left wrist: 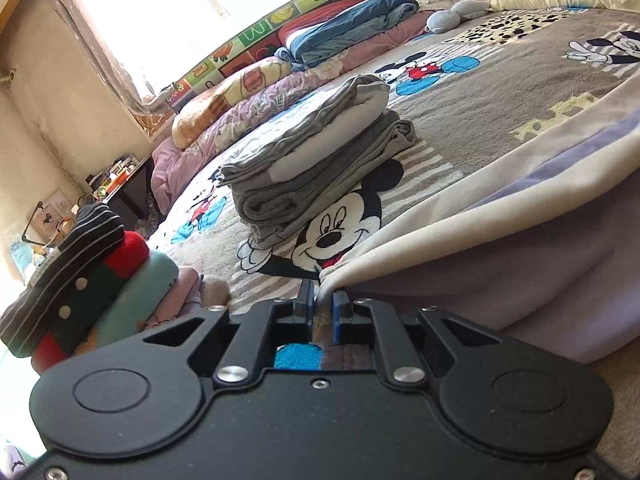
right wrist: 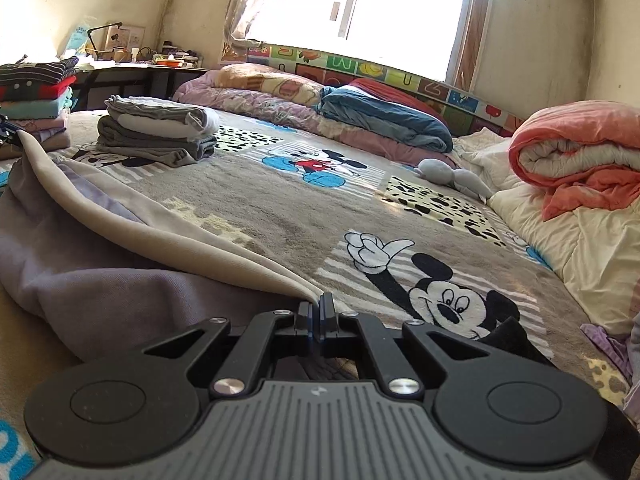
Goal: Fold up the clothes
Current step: 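Grasp the pants cuff end with the left gripper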
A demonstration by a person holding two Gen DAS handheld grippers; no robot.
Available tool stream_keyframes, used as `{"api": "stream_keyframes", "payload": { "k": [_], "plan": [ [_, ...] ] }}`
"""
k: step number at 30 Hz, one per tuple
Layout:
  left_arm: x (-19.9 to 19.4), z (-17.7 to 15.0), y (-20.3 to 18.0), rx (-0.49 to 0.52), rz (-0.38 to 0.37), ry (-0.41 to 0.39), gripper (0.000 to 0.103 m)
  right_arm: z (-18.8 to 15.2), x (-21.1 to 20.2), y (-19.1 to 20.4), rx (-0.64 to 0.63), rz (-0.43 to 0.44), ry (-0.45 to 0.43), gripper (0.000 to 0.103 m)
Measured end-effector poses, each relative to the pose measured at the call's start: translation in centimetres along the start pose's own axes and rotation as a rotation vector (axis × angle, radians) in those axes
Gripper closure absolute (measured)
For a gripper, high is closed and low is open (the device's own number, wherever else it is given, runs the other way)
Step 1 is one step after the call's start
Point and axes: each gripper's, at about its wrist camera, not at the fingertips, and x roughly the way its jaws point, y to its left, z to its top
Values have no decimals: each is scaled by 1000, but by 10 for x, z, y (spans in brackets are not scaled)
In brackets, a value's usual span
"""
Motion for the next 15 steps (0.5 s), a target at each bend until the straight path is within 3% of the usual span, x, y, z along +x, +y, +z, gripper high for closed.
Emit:
{"api": "stream_keyframes", "payload": {
  "k": [15],
  "plan": [
    [49, 20, 19, -76, -110, 102, 96, 13, 43, -23, 85, 40, 25, 100]
  ]
}}
